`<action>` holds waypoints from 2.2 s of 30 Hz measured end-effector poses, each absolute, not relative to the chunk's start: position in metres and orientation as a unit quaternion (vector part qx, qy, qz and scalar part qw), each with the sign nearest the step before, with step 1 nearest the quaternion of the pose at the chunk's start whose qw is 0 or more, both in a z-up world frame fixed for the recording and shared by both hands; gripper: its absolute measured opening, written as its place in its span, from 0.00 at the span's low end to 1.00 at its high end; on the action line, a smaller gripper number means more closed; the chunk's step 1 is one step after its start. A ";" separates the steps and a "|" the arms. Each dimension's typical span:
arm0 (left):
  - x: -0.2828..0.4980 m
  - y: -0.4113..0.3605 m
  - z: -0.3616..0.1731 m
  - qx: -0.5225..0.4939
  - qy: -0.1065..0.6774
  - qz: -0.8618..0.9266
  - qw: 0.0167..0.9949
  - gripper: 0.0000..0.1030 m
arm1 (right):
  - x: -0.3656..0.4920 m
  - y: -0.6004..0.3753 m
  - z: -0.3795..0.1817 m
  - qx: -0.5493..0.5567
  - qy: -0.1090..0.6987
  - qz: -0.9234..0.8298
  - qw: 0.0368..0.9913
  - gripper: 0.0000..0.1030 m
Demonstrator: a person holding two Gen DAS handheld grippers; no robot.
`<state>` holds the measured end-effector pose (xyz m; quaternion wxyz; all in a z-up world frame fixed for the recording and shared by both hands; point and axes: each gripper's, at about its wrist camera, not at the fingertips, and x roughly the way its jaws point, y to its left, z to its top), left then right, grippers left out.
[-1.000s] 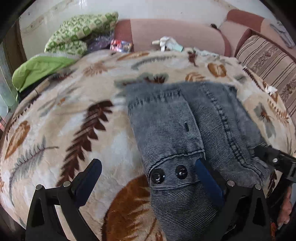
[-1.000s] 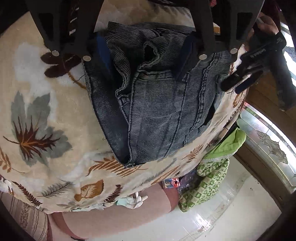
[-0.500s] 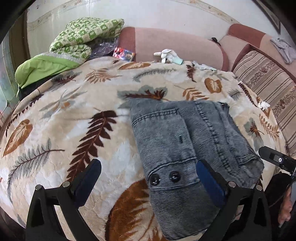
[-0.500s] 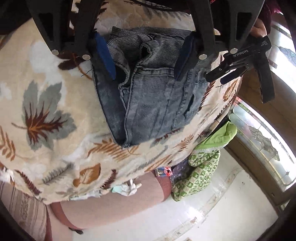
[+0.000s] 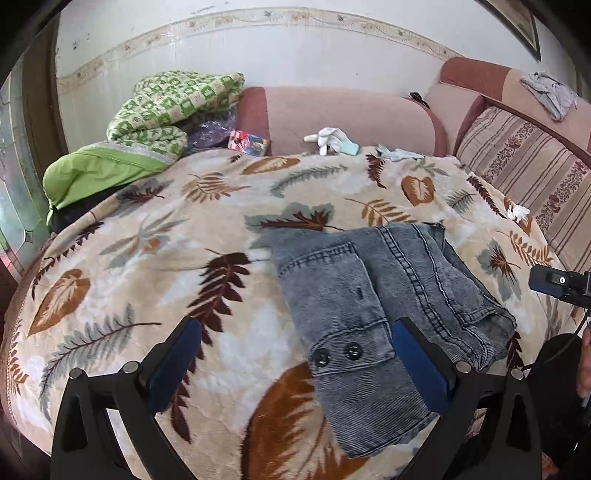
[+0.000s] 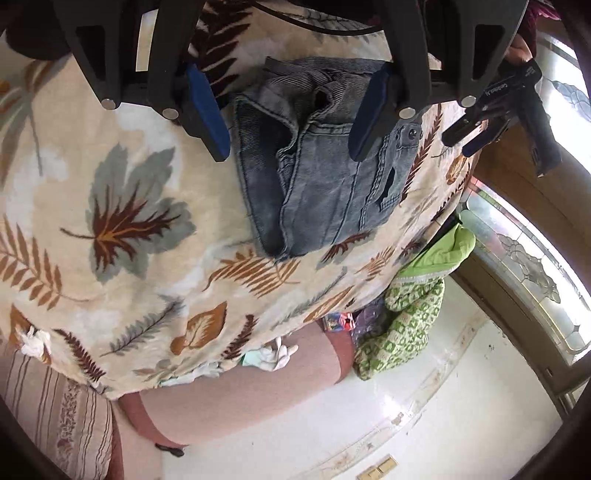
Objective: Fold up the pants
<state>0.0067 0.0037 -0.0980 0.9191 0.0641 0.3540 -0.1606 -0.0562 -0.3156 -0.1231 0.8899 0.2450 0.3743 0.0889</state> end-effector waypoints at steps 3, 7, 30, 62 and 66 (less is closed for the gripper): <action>0.002 0.008 -0.097 0.072 0.338 -0.152 0.926 1.00 | -0.062 -0.324 -0.120 0.243 0.362 0.084 0.896 0.70; 0.003 0.010 -0.100 0.074 0.349 -0.147 0.922 1.00 | -0.060 -0.334 -0.124 0.264 0.357 0.088 0.892 0.70; 0.020 -0.017 -0.104 0.062 0.396 -0.151 0.904 1.00 | -0.053 -0.344 -0.144 0.307 0.338 0.177 0.872 0.77; 0.036 0.018 -0.096 0.052 0.379 -0.091 0.920 1.00 | -0.017 -0.318 -0.157 0.289 0.395 0.204 0.848 0.81; 0.038 0.013 -0.095 0.060 0.377 -0.087 0.920 1.00 | -0.018 -0.318 -0.157 0.288 0.395 0.204 0.848 0.81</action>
